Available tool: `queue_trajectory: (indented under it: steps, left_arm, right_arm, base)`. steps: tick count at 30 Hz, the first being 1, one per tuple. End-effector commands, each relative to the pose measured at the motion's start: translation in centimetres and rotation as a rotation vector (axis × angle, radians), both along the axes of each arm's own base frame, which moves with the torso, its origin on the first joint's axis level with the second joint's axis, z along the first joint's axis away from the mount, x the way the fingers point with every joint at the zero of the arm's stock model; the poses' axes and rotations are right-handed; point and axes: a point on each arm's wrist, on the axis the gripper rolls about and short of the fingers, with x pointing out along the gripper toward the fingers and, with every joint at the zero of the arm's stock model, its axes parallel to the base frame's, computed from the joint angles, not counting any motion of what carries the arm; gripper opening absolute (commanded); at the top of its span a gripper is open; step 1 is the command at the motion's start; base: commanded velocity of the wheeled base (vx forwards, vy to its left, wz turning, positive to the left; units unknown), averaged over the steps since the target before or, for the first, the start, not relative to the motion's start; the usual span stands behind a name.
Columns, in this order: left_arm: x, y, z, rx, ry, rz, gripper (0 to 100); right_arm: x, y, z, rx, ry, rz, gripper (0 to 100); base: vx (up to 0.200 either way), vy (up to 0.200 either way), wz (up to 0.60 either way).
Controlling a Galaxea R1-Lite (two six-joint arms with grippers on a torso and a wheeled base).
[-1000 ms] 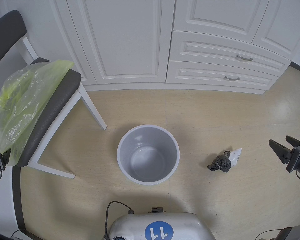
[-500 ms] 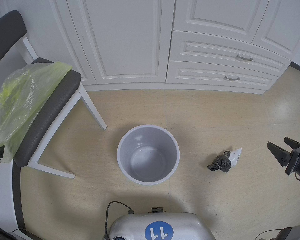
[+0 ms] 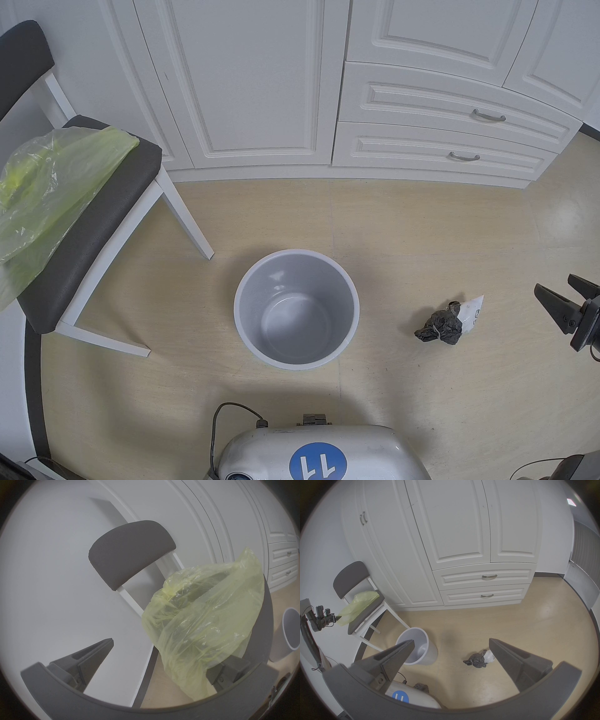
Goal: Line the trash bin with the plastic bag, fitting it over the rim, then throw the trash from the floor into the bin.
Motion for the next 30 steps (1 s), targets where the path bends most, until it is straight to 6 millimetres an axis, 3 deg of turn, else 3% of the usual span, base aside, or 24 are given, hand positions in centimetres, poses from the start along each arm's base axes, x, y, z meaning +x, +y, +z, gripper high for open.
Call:
queue_trajectory:
  steps: [1, 12, 13, 25, 30]
  left_arm:
    - [0.0, 0.1, 0.0, 0.001, 0.001, 0.002, 100]
    - [-0.1, -0.1, -0.1, 0.008, 0.005, 0.002, 100]
    - [-0.1, -0.1, 0.0, 0.008, 0.003, 0.004, 0]
    - [0.6, -0.4, 0.3, 0.019, -0.023, -0.035, 0]
    - [1.6, -2.2, 0.9, -0.038, -0.128, -0.147, 0]
  right_arm:
    - [0.0, 0.0, 0.0, 0.001, -0.001, 0.001, 100]
    - [-0.2, 0.1, 0.1, 0.008, -0.009, 0.019, 100]
    - [-0.2, 0.1, 0.1, 0.008, -0.009, 0.019, 100]
    - [0.0, 0.2, 0.0, 0.015, 0.004, 0.016, 100]
    - [-0.2, 0.1, 0.7, 0.028, -0.029, 0.018, 100]
  base:
    - [0.000, 0.000, 0.00]
    - [0.000, 0.000, 0.00]
    - [0.000, 0.000, 0.00]
    - [0.000, 0.000, 0.00]
    - [0.000, 0.000, 0.00]
